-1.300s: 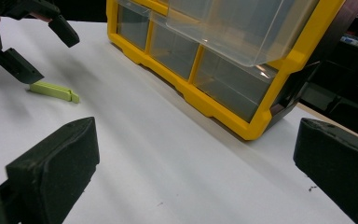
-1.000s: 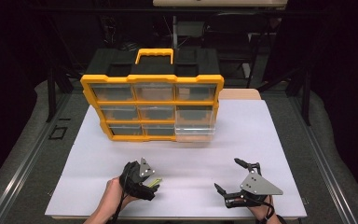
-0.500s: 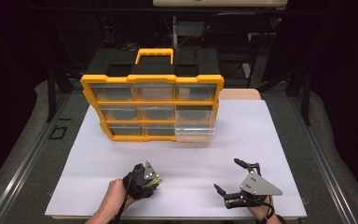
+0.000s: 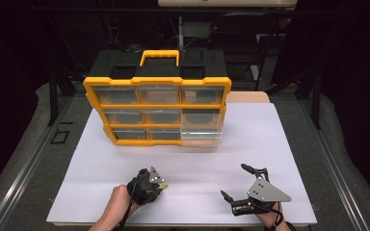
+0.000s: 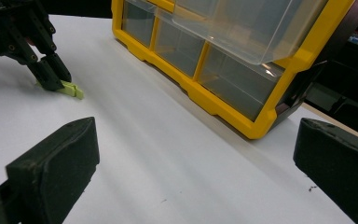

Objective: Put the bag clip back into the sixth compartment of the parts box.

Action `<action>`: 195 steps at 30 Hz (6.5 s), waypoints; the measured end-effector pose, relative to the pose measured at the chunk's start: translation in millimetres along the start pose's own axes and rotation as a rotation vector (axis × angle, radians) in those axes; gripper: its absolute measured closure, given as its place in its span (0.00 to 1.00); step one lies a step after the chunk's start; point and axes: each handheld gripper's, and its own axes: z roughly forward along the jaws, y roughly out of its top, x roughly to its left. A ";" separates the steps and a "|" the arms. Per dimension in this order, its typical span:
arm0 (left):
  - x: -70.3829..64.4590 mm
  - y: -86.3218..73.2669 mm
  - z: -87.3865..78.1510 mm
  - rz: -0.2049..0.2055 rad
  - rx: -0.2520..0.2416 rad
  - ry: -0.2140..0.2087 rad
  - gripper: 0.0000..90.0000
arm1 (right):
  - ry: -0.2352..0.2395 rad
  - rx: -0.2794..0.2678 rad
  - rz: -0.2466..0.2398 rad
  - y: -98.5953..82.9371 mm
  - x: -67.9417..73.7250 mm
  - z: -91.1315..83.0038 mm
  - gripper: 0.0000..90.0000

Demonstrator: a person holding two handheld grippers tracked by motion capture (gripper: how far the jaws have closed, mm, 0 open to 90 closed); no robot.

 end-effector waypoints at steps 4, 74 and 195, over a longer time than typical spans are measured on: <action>0.7 0.0 0.0 -0.007 0.003 -0.002 0.88 | 0.000 0.002 0.000 0.0 0.1 0.1 0.00; 36.6 21.2 -20.3 -0.060 -0.052 -0.020 0.89 | -0.002 0.015 0.010 -0.5 -0.3 0.7 0.00; 90.0 112.4 -66.6 0.126 0.075 -0.078 0.89 | -0.008 0.009 0.035 -1.8 -3.3 -0.1 0.00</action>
